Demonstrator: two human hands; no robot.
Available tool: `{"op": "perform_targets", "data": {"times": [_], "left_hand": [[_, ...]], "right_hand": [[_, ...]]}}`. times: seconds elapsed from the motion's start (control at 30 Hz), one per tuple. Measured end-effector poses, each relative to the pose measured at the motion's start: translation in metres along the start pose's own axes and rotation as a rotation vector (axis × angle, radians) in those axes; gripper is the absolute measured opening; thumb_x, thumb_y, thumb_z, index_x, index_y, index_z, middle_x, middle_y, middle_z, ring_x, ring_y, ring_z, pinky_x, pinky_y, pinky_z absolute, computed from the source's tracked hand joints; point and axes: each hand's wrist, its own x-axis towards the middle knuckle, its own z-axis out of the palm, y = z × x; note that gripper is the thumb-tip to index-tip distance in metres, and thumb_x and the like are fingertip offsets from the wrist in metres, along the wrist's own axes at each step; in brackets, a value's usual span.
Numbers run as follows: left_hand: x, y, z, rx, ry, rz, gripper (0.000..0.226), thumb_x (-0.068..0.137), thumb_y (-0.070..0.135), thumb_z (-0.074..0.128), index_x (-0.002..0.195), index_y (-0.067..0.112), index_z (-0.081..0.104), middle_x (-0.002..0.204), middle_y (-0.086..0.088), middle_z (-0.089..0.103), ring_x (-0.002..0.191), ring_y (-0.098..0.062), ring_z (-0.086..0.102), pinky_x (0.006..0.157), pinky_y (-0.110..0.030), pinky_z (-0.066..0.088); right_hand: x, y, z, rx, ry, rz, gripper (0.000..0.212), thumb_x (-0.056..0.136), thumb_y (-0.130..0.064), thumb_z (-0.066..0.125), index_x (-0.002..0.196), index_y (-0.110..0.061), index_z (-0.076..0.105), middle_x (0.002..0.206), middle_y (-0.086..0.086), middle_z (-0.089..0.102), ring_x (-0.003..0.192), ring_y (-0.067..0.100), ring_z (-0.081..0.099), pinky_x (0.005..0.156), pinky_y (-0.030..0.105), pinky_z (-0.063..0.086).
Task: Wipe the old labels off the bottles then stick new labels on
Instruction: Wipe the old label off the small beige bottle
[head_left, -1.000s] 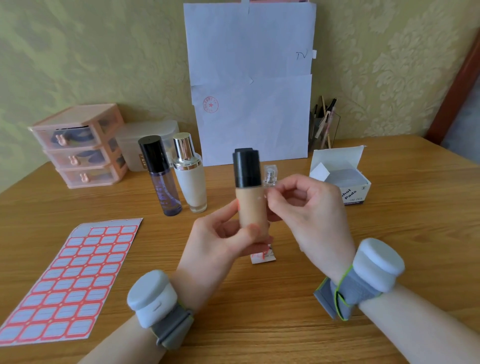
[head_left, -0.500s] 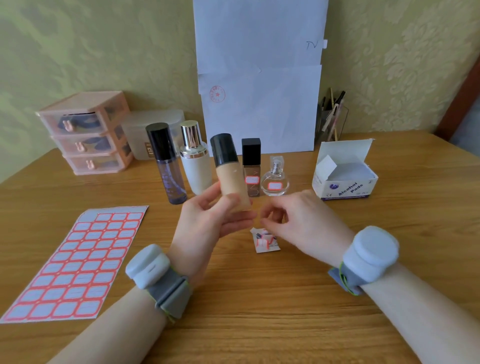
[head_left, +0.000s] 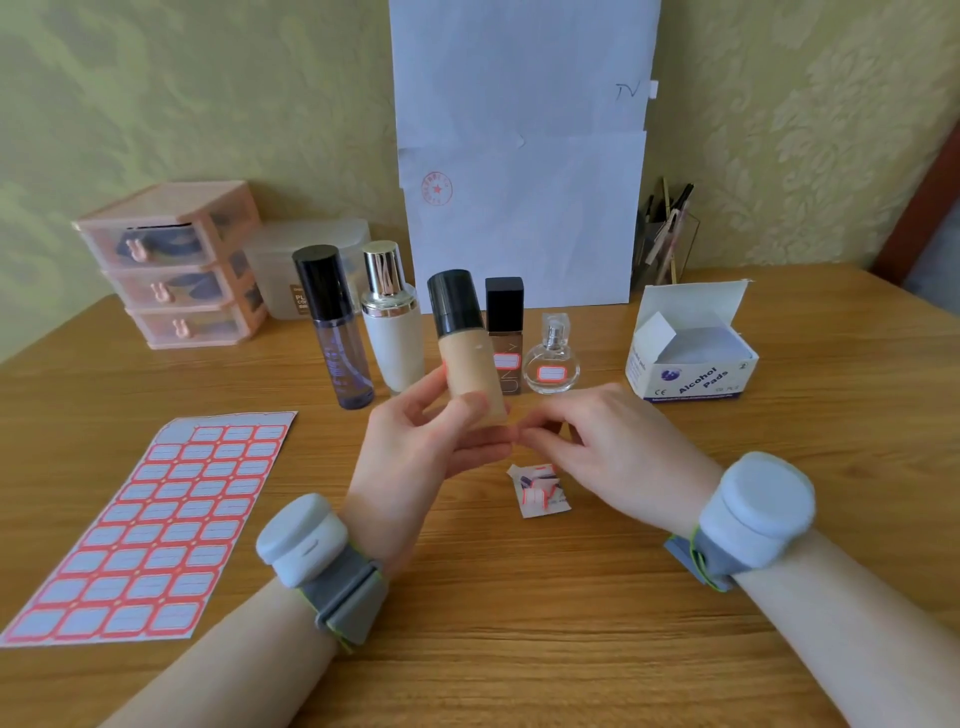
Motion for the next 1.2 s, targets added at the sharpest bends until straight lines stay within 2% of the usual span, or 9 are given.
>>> {"op": "perform_targets", "data": {"times": [0.2, 0.33, 0.5, 0.63, 0.73, 0.87, 1.03, 1.2], "left_hand": [[-0.0005, -0.0015, 0.0013, 0.008, 0.003, 0.000, 0.023, 0.097, 0.003, 0.056, 0.114, 0.013, 0.068, 0.095, -0.015, 0.078, 0.081, -0.030, 0.078, 0.066, -0.027, 0.061], [-0.0004, -0.0017, 0.0007, 0.008, 0.015, -0.001, 0.024, 0.096, 0.004, 0.057, 0.118, 0.011, 0.066, 0.094, -0.015, 0.078, 0.082, -0.032, 0.077, 0.067, -0.027, 0.061], [0.0003, -0.0012, 0.0004, 0.016, 0.022, -0.004, 0.029, 0.096, 0.005, 0.058, 0.124, 0.006, 0.064, 0.095, -0.015, 0.078, 0.083, -0.032, 0.077, 0.068, -0.028, 0.061], [0.0001, -0.0016, 0.0015, 0.019, 0.017, -0.017, 0.036, 0.095, 0.005, 0.059, 0.132, 0.003, 0.059, 0.096, -0.015, 0.078, 0.082, -0.031, 0.077, 0.067, -0.027, 0.061], [0.0001, -0.0020, 0.0013, 0.012, 0.014, -0.020, 0.037, 0.095, 0.005, 0.059, 0.132, 0.003, 0.059, 0.095, -0.016, 0.078, 0.082, -0.031, 0.077, 0.067, -0.027, 0.061], [-0.0001, -0.0026, 0.0015, 0.014, 0.012, -0.021, 0.035, 0.096, 0.005, 0.059, 0.131, 0.005, 0.060, 0.095, -0.015, 0.078, 0.082, -0.031, 0.077, 0.067, -0.027, 0.060], [-0.0005, -0.0026, 0.0013, 0.023, 0.011, -0.021, 0.034, 0.096, 0.006, 0.059, 0.130, 0.006, 0.061, 0.095, -0.015, 0.078, 0.083, -0.031, 0.077, 0.067, -0.027, 0.061], [-0.0004, -0.0027, 0.0012, 0.031, 0.013, -0.019, 0.033, 0.096, 0.005, 0.059, 0.129, 0.006, 0.061, 0.095, -0.014, 0.078, 0.082, -0.031, 0.077, 0.067, -0.027, 0.061]], "right_hand": [[-0.0007, 0.0024, -0.0004, -0.051, -0.045, 0.023, 0.021, 0.099, -0.041, 0.050, 0.094, -0.031, 0.068, 0.063, -0.019, 0.056, 0.060, -0.003, 0.050, 0.053, 0.025, 0.035], [-0.0010, 0.0024, -0.0012, -0.045, -0.032, 0.027, 0.023, 0.098, -0.045, 0.051, 0.090, -0.032, 0.067, 0.066, -0.016, 0.061, 0.064, 0.002, 0.055, 0.058, 0.031, 0.045], [0.0005, 0.0038, -0.0007, -0.028, -0.021, 0.076, 0.018, 0.085, -0.047, 0.066, 0.077, -0.031, 0.069, 0.069, -0.015, 0.066, 0.069, 0.000, 0.059, 0.062, 0.028, 0.049], [0.0013, 0.0026, 0.0030, -0.052, -0.027, 0.094, 0.015, 0.084, -0.042, 0.068, 0.074, -0.031, 0.069, 0.069, -0.015, 0.066, 0.063, -0.005, 0.055, 0.057, 0.023, 0.041], [0.0007, 0.0028, 0.0029, -0.046, -0.032, 0.086, 0.016, 0.091, -0.039, 0.062, 0.077, -0.032, 0.066, 0.065, -0.016, 0.063, 0.055, -0.007, 0.050, 0.053, 0.022, 0.035], [-0.0005, 0.0031, 0.0014, -0.101, -0.062, 0.052, 0.023, 0.099, -0.035, 0.052, 0.078, -0.036, 0.060, 0.055, -0.016, 0.053, 0.054, -0.002, 0.049, 0.050, 0.022, 0.030], [-0.0007, 0.0038, 0.0009, -0.113, -0.092, 0.056, 0.026, 0.102, -0.030, 0.043, 0.088, -0.031, 0.066, 0.069, -0.014, 0.059, 0.068, 0.008, 0.057, 0.058, 0.030, 0.040], [-0.0023, 0.0018, -0.0021, -0.130, -0.098, 0.055, 0.024, 0.094, -0.021, 0.047, 0.083, -0.036, 0.064, 0.064, -0.014, 0.060, 0.053, -0.004, 0.050, 0.049, 0.020, 0.029]]}}
